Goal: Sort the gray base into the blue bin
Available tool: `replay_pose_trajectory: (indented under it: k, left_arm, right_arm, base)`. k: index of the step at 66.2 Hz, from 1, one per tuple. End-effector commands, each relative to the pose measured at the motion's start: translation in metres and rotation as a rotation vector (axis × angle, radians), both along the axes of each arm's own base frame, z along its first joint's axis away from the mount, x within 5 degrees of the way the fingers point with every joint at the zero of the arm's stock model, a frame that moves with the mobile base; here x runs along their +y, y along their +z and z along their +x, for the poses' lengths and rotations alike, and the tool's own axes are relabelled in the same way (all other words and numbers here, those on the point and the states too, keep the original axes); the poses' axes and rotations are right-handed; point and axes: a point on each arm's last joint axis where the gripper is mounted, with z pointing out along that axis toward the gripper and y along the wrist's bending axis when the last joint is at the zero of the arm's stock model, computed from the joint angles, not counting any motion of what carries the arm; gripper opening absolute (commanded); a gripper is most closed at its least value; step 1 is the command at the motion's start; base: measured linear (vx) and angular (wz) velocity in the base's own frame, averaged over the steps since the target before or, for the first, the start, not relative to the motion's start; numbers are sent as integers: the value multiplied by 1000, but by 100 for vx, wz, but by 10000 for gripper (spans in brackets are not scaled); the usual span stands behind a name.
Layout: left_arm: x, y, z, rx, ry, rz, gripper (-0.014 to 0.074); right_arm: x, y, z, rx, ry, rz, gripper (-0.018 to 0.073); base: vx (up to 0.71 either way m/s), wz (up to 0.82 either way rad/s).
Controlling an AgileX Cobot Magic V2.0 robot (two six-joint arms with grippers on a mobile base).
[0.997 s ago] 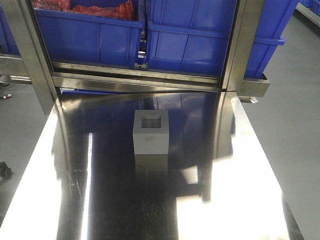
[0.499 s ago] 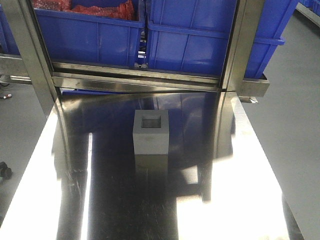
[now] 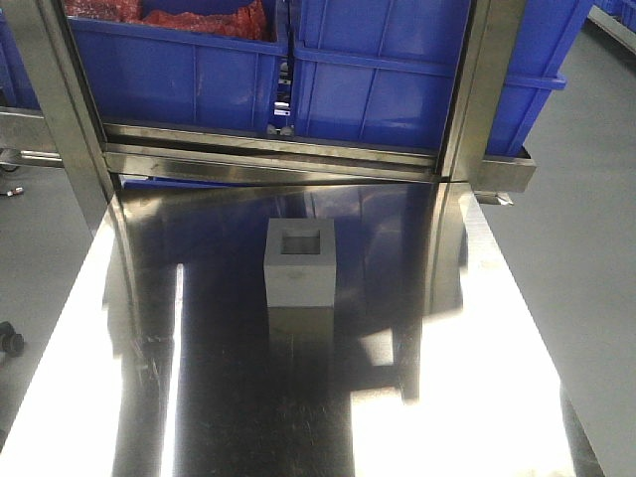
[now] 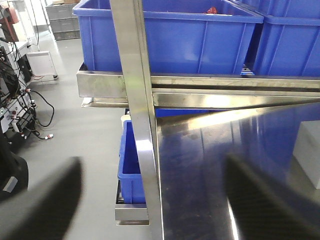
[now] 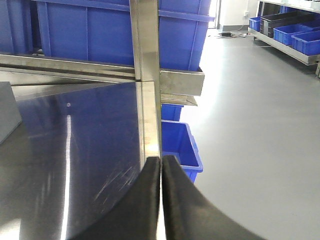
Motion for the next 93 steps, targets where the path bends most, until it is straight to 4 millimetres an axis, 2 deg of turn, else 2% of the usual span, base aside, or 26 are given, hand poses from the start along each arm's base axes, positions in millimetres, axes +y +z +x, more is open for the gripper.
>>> replay_pose_trajectory:
  k: [1, 28, 35, 42, 54, 68, 78, 82, 93]
  left_arm:
    - [0, 16, 1, -94, -1, -11, 734]
    - [-1, 19, 2, -119, -5, -24, 622]
    - [-3, 18, 8, -107, -19, -64, 613]
    - [-5, 21, 21, -82, -55, -31, 611]
    - [-11, 39, 64, 41, -158, 38, 608]
    - [-29, 37, 133, 176, -284, 0, 606]
    - [-62, 32, 179, 211, -386, 10, 587]
    - [-81, 27, 196, 233, -437, 14, 585]
    - [-125, 20, 230, 267, -531, 6, 585]
  right_arm:
    - [0, 5, 2, -52, -2, -18, -5]
    - [0, 5, 2, -52, -2, -18, -5]
    - [0, 5, 2, -52, -2, -18, -5]
    - [0, 5, 2, -52, -2, -18, -5]
    - [0, 5, 2, -52, -2, -18, -5]
    - [0, 5, 2, -52, -2, -18, -5]
    - [0, 5, 2, -52, -2, -18, -5]
    - [0, 5, 2, -52, -2, -18, -5]
    - [0, 5, 2, -52, -2, -18, -5]
  base:
    - [0, 0]
    - [0, 0]
    - [0, 0]
    - [0, 0]
    - [0, 0]
    - [0, 0]
    - [0, 0]
    - [0, 0]
    - [0, 0]
